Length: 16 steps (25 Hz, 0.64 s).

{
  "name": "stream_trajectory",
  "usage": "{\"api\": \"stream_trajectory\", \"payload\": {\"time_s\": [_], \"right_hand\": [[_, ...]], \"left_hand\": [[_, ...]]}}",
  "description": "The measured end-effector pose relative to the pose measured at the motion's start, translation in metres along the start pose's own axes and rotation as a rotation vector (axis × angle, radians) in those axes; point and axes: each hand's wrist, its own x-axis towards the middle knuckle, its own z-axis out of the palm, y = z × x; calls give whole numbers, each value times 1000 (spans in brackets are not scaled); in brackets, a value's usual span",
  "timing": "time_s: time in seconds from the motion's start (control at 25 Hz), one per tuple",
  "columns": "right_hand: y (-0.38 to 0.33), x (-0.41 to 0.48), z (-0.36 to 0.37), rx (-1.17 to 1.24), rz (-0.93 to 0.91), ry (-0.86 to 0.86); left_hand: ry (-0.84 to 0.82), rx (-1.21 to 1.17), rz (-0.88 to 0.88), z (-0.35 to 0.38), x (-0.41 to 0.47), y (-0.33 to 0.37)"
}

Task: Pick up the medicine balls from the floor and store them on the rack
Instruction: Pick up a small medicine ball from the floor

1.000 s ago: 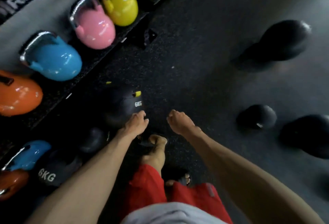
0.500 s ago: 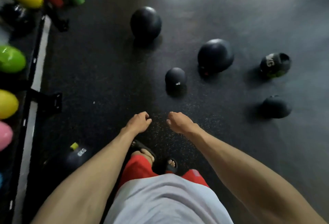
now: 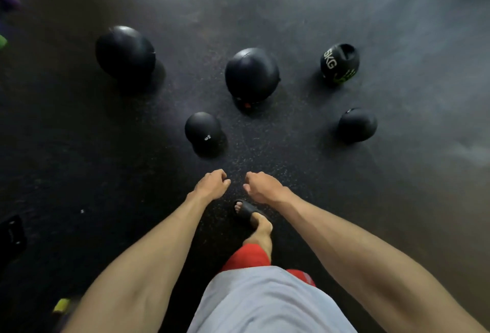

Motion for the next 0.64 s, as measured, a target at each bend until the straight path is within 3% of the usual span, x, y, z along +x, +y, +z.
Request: {"api": "stream_trajectory", "payload": {"time_s": [0.28,0.64], "right_hand": [[29,69,-78,-153,-63,-126],[-8,206,-165,-397,-303,-278]], "left_hand": [[6,-161,-76,-36,57,58],[63,-386,-350,-88,125,41]]}}
